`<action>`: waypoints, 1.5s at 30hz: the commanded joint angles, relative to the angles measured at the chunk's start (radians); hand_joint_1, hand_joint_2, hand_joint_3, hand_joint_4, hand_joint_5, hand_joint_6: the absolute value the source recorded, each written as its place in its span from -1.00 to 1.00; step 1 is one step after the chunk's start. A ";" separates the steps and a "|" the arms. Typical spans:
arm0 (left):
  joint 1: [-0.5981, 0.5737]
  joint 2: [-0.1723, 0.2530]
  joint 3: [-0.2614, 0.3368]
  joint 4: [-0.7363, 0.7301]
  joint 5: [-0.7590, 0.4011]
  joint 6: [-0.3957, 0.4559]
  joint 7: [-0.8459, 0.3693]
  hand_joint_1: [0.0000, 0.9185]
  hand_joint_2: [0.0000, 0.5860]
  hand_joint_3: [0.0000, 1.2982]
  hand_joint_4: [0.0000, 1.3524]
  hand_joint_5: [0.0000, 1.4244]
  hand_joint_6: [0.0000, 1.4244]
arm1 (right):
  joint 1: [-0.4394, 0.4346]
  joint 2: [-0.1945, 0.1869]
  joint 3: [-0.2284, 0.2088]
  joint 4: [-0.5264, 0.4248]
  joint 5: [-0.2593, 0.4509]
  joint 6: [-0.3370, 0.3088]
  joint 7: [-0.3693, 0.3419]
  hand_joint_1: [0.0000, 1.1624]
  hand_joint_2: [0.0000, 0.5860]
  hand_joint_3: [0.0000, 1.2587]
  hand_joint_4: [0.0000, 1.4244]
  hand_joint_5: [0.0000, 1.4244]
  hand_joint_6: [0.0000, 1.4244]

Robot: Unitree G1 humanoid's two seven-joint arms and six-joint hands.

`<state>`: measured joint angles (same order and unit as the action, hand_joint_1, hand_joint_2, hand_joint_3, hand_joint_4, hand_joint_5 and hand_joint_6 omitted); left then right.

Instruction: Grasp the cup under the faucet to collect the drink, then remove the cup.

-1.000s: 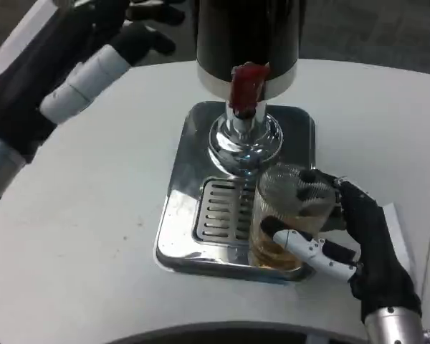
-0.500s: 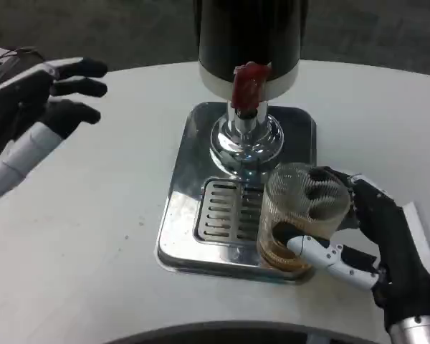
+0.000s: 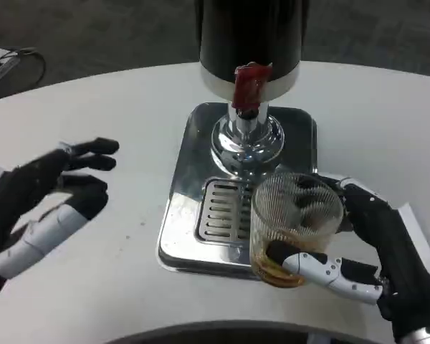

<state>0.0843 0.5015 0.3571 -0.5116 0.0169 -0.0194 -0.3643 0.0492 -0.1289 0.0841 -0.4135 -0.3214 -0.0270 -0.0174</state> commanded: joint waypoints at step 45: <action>0.478 -0.117 -0.199 -0.327 0.582 -0.230 0.057 -1.00 -0.80 -0.91 -1.00 -1.00 -1.00 | 0.282 -0.159 -0.193 -0.318 0.196 -0.200 0.212 0.47 -0.25 0.13 0.00 0.07 -0.26</action>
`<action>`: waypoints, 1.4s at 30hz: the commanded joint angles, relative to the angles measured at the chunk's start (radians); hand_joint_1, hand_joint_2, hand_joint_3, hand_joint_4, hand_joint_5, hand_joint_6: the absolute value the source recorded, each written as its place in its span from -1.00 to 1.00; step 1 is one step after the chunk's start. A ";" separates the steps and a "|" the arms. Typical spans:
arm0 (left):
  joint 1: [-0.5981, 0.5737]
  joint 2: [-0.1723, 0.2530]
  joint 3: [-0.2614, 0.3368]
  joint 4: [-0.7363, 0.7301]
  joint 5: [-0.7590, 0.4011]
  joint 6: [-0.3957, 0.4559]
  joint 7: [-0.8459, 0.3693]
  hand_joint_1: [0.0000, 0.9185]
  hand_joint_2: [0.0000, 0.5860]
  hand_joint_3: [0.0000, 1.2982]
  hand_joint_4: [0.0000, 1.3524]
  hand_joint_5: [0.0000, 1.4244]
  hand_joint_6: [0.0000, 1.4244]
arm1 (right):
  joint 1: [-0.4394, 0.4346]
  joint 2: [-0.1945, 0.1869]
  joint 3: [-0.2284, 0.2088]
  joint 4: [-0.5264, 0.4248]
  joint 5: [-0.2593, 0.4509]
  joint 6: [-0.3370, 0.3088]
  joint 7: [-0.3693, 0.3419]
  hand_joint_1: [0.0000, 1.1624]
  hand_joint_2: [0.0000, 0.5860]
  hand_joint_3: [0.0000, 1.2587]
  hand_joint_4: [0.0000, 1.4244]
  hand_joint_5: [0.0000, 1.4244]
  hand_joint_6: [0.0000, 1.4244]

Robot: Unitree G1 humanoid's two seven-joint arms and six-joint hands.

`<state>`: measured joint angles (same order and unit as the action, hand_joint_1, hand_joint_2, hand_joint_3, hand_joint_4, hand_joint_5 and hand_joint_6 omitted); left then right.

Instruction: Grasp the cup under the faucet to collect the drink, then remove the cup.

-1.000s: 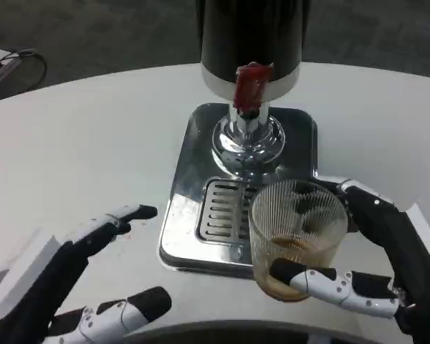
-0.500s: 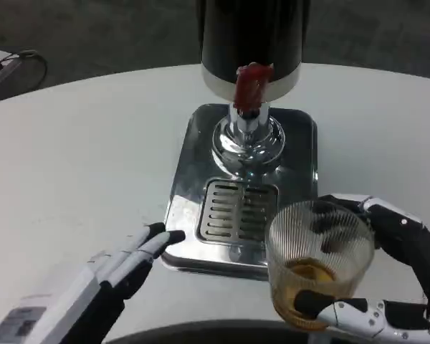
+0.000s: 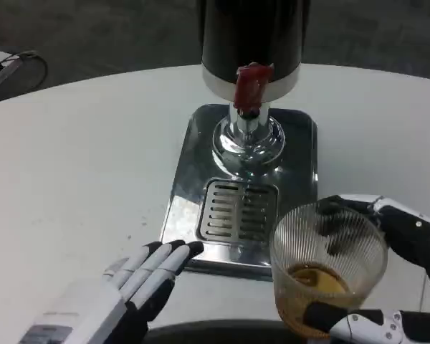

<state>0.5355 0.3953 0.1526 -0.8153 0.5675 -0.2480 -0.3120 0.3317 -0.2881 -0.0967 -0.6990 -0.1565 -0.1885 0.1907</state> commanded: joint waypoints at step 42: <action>-0.009 -0.039 0.080 -0.025 0.029 0.034 -0.006 -1.00 -0.67 -0.90 -1.00 -1.00 -1.00 | 0.010 -0.010 -0.024 -0.074 0.031 -0.022 0.049 0.58 -0.34 0.15 0.00 0.11 -0.26</action>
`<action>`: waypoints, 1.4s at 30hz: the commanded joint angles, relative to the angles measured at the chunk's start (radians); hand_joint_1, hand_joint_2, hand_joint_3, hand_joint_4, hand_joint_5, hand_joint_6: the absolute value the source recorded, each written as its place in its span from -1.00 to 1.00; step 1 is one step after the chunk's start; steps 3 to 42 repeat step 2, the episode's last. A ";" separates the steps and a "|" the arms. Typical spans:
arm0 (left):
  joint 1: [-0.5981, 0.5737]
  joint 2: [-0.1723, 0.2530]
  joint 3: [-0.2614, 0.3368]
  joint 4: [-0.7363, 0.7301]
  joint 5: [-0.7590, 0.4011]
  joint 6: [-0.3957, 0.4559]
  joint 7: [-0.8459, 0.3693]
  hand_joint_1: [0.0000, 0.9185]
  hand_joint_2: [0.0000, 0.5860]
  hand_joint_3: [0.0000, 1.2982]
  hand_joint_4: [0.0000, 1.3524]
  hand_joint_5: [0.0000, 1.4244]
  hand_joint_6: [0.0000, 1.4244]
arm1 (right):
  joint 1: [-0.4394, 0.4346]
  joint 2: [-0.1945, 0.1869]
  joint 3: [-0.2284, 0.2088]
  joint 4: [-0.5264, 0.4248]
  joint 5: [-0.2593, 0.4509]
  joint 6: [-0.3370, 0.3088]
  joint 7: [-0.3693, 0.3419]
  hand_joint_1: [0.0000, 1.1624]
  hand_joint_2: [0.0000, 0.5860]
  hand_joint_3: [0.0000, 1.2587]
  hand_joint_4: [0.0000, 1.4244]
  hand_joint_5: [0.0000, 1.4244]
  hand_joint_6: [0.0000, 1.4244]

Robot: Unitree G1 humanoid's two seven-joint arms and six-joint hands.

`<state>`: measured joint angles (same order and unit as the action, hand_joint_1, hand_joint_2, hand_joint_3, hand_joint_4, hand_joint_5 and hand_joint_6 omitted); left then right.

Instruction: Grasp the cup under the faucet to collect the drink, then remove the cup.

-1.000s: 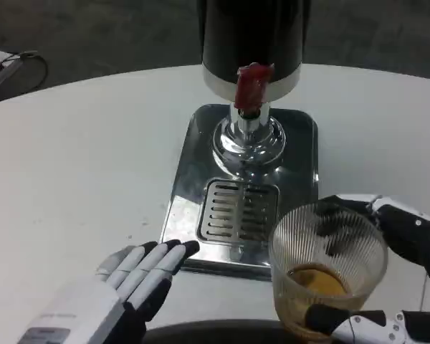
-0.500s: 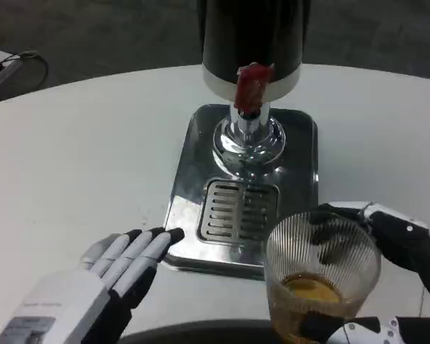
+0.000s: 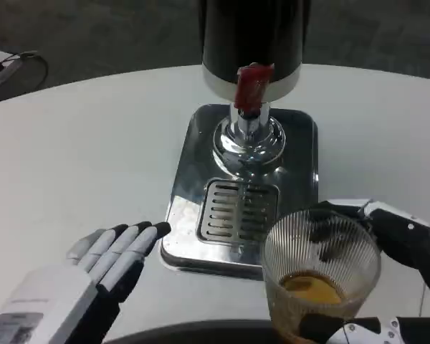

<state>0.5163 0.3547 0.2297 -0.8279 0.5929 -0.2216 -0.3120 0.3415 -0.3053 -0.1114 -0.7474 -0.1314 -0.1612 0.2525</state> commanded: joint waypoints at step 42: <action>0.014 -0.002 0.001 -0.017 0.005 0.008 -0.005 -1.00 -0.67 -0.90 -1.00 -1.00 -1.00 | -0.001 0.007 -0.019 -0.026 0.013 -0.045 -0.013 0.57 -0.31 0.15 -0.01 0.11 -0.26</action>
